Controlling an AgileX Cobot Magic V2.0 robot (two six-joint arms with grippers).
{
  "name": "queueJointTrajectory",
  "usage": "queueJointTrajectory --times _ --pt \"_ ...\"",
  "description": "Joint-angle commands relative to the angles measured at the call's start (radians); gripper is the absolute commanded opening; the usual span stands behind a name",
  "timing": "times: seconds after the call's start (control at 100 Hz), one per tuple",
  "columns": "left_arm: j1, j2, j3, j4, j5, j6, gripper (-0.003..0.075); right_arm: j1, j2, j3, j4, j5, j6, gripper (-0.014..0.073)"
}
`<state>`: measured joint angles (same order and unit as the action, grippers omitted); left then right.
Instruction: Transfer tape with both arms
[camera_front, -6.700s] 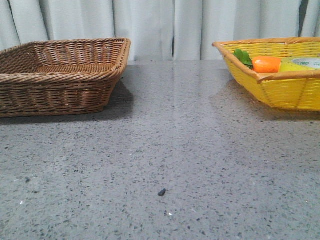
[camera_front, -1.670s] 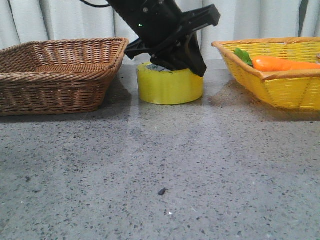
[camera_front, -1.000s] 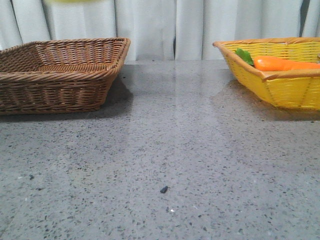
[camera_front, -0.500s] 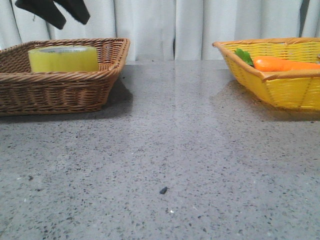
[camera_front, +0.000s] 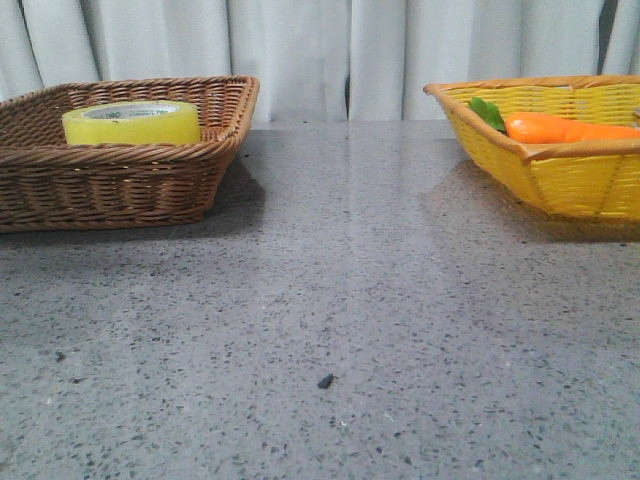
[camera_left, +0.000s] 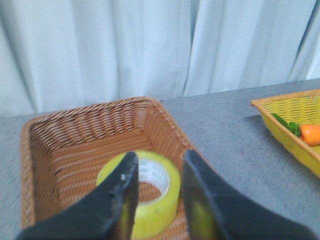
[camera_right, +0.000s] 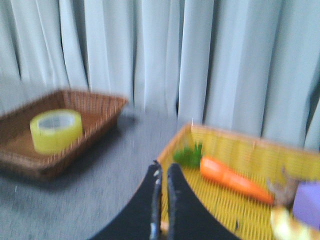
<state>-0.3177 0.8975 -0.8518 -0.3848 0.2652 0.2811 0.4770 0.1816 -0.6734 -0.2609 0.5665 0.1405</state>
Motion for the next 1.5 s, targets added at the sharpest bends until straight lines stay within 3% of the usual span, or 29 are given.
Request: queueJointTrajectory --times 0.0,0.08,0.28,0.68,0.84,0.87,0.97,1.09,1.21,1.32,1.49 --pt "-0.009 -0.130 0.119 -0.013 -0.120 0.001 0.0076 -0.005 -0.066 0.045 -0.059 -0.193 0.001 -0.0060" --pt "-0.009 -0.221 0.202 -0.010 -0.118 0.001 -0.0022 -0.005 -0.114 0.088 -0.065 -0.215 0.001 -0.0060" --pt "-0.009 -0.322 0.299 -0.012 -0.119 0.001 -0.0021 -0.005 -0.128 0.122 -0.068 -0.182 0.001 -0.0060" --pt "-0.009 -0.327 0.304 -0.014 -0.117 0.001 -0.0021 -0.005 -0.128 0.123 -0.068 -0.180 0.001 -0.0060" --pt "-0.106 -0.401 0.335 -0.019 -0.141 0.003 -0.0020 -0.005 -0.128 0.123 -0.068 -0.180 0.001 -0.0060" --pt "-0.121 -0.414 0.347 0.043 -0.145 0.056 -0.0021 -0.005 -0.128 0.123 -0.068 -0.180 0.001 -0.0060" --pt "-0.125 -0.474 0.417 0.194 -0.206 0.152 -0.0021 -0.005 -0.128 0.123 -0.068 -0.180 0.001 -0.0060" --pt "-0.097 -0.579 0.568 0.201 -0.371 0.146 -0.0021 -0.005 -0.128 0.123 -0.068 -0.180 0.001 -0.0060" --pt "-0.054 -0.709 0.737 0.205 -0.497 0.057 -0.0021 -0.005 -0.128 0.123 -0.068 -0.180 0.001 -0.0060" --pt "0.000 -0.824 0.824 0.205 -0.450 -0.004 -0.0021 -0.005 -0.128 0.123 -0.068 -0.180 0.001 -0.0060" --pt "0.062 -0.920 0.865 0.267 -0.232 -0.167 -0.0020 -0.005 -0.128 0.123 -0.068 -0.180 0.001 -0.0060"
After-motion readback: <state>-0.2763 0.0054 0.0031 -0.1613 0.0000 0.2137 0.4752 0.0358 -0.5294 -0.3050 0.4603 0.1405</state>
